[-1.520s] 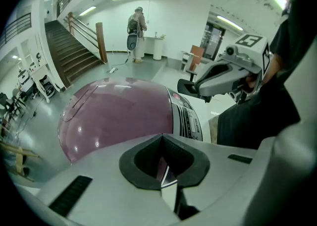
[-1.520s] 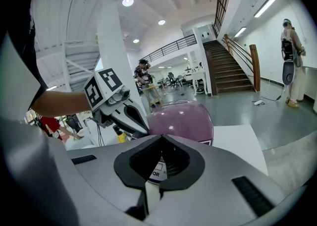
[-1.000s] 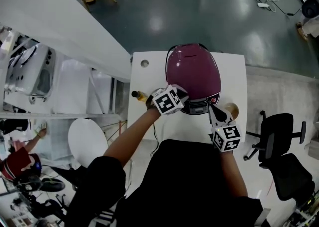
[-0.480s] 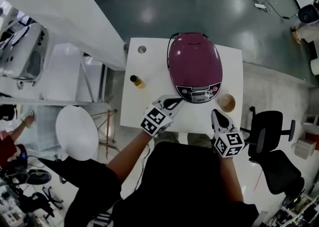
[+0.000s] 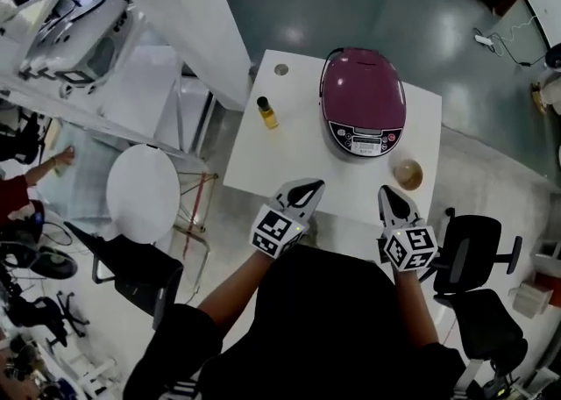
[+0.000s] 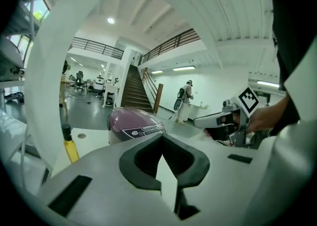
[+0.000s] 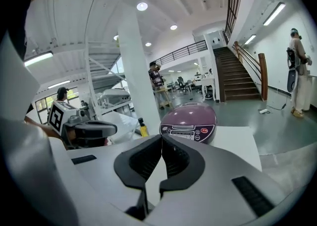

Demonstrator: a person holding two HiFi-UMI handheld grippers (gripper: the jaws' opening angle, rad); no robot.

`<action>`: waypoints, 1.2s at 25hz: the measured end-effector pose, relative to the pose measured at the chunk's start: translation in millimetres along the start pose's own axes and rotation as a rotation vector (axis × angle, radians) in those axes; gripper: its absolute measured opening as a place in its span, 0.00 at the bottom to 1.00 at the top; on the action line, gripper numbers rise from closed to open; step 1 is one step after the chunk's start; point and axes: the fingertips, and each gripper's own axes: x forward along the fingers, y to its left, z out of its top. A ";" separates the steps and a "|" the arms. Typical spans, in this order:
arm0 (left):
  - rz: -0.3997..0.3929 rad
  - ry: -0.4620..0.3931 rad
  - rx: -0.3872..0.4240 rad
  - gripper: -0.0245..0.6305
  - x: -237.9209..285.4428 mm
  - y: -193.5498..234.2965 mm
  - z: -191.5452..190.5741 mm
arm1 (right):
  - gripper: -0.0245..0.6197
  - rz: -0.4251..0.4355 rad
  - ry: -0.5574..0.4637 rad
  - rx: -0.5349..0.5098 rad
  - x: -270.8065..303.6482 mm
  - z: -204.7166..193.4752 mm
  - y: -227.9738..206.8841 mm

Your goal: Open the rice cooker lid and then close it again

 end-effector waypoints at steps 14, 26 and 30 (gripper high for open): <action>0.245 -0.113 -0.036 0.04 -87.3 -186.9 -59.2 | 0.04 -0.018 -0.121 -0.043 -211.3 -80.9 -16.9; 0.361 -0.173 -0.002 0.04 -157.4 -258.7 -90.1 | 0.04 -0.039 -0.103 -0.062 -304.4 -136.0 -17.9; 0.382 -0.197 0.032 0.04 -168.0 -256.8 -83.8 | 0.04 -0.047 -0.127 -0.082 -310.6 -128.9 -16.8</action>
